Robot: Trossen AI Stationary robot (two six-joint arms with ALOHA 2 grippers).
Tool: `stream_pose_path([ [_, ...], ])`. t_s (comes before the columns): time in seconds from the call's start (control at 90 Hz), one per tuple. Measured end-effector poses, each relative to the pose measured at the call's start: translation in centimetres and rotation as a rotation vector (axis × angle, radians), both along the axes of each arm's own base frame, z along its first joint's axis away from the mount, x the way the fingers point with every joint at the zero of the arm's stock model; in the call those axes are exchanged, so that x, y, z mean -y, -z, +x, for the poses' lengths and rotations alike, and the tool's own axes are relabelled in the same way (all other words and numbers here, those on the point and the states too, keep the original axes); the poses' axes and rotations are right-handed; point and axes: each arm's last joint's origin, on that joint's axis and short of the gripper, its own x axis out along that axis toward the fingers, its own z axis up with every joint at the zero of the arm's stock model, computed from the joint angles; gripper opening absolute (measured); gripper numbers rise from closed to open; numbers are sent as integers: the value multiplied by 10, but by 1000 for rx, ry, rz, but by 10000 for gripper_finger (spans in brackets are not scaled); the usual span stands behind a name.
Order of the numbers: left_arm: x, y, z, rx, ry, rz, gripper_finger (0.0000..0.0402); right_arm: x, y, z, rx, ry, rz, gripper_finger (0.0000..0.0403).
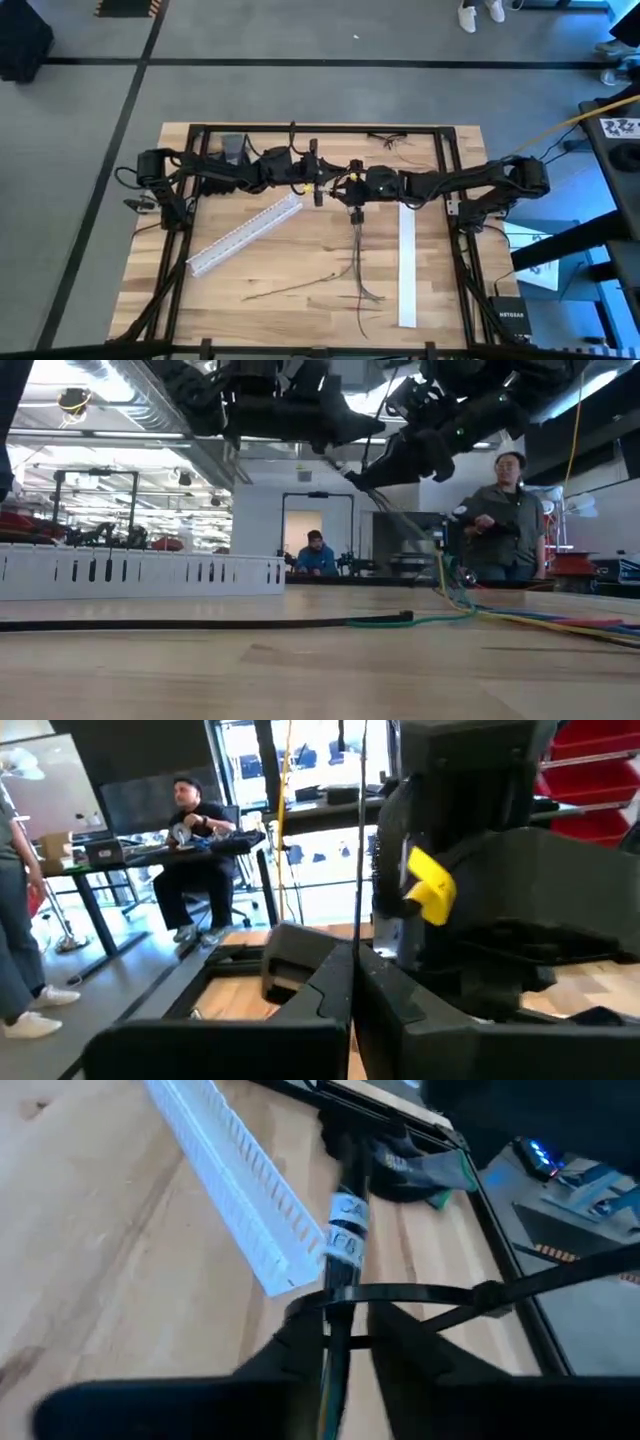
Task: Ziptie cables
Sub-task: Wrap the top black zip tie on the colored cables
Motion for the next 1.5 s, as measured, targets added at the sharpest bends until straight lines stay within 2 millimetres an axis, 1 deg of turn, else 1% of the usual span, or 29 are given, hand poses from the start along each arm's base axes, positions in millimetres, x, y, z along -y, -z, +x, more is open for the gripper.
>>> stream_pose_path([
  [0.111,-1,2,0,-16,-2,1,0,1,-2,-2,2,33,-17,143],
  [0.222,-1,2,0,-20,-4,3,0,1,-2,-2,1,53,-28,158],
  [0.456,-1,5,0,-60,-4,19,0,2,-1,-2,-13,59,-30,157],
  [0.656,-1,11,-1,-125,-5,45,0,4,4,-6,-82,142,-67,156],
  [0.744,-5,17,-2,-192,-35,63,0,7,6,-8,-104,175,-27,156],
  [0.856,-15,19,-6,-229,-83,67,0,16,12,-7,-97,214,88,156],
  [0.978,-28,16,-12,-242,-121,52,0,33,31,-2,-56,275,170,156],
  [1.122,-38,12,-22,-292,-152,34,0,48,60,10,-21,303,246,156],
  [1.289,-42,5,-32,-346,-168,24,0,61,89,26,-22,379,288,156],
  [1.356,-42,4,-34,-355,-170,20,0,64,102,28,-59,399,299,156],
  [1.4,-43,5,-35,-372,-171,20,0,66,106,30,-64,413,296,156],
  [1.5,-43,5,-36,-384,-171,31,0,69,116,28,-98,468,275,156],
])
